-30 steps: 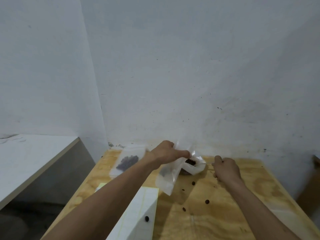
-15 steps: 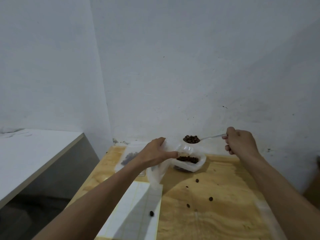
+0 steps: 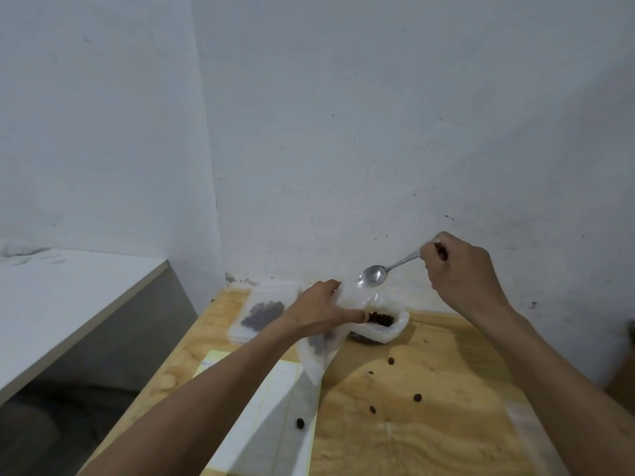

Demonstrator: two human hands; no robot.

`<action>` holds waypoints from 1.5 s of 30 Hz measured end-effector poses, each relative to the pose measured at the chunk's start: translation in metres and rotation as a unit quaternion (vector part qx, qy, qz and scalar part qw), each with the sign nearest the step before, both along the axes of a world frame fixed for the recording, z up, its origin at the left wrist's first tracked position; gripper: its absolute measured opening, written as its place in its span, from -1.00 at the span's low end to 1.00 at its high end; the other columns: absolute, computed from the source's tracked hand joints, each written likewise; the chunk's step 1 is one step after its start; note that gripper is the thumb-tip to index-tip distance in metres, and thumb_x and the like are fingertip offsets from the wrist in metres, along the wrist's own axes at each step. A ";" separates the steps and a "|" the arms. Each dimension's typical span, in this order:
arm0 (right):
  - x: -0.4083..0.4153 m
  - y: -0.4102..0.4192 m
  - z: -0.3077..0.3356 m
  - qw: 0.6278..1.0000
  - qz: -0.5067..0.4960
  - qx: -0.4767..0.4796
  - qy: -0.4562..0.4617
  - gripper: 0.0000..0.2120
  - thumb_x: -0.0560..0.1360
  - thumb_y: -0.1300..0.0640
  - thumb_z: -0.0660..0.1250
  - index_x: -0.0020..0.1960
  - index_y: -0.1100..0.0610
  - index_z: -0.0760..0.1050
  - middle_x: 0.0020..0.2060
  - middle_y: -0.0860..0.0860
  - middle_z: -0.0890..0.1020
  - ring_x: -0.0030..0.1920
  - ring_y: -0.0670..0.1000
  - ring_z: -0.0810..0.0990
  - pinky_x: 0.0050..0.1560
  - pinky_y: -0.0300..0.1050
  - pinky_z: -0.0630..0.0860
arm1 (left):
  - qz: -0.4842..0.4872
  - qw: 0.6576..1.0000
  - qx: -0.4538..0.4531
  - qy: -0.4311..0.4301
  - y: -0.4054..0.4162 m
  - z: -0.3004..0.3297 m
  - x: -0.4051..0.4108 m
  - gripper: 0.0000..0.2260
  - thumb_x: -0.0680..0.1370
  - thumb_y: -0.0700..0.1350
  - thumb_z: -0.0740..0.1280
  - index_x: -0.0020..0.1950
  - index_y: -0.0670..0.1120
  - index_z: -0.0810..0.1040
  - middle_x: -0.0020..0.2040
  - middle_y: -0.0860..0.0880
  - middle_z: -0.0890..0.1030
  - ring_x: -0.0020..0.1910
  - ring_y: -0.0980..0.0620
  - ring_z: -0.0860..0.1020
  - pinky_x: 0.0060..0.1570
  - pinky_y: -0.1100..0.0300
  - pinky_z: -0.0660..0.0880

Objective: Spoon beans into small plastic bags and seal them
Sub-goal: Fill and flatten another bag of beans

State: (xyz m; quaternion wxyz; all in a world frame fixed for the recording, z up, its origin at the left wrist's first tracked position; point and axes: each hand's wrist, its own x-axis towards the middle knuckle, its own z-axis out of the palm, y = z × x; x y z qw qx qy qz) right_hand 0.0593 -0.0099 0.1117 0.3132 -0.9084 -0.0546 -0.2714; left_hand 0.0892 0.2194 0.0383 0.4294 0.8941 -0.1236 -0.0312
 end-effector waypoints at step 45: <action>0.012 0.016 -0.024 0.963 0.004 0.243 0.118 -0.72 0.59 0.12 0.17 -0.14 0.21 0.59 -0.33 0.05 0.60 -0.39 0.04 0.55 -0.28 -0.01 0.49 | 0.049 0.993 -0.078 0.075 0.051 0.009 0.011 -0.52 0.33 0.27 0.52 -0.21 -0.10 0.46 -0.28 -0.04 0.40 -0.30 -0.02 0.37 -0.20 0.07 0.27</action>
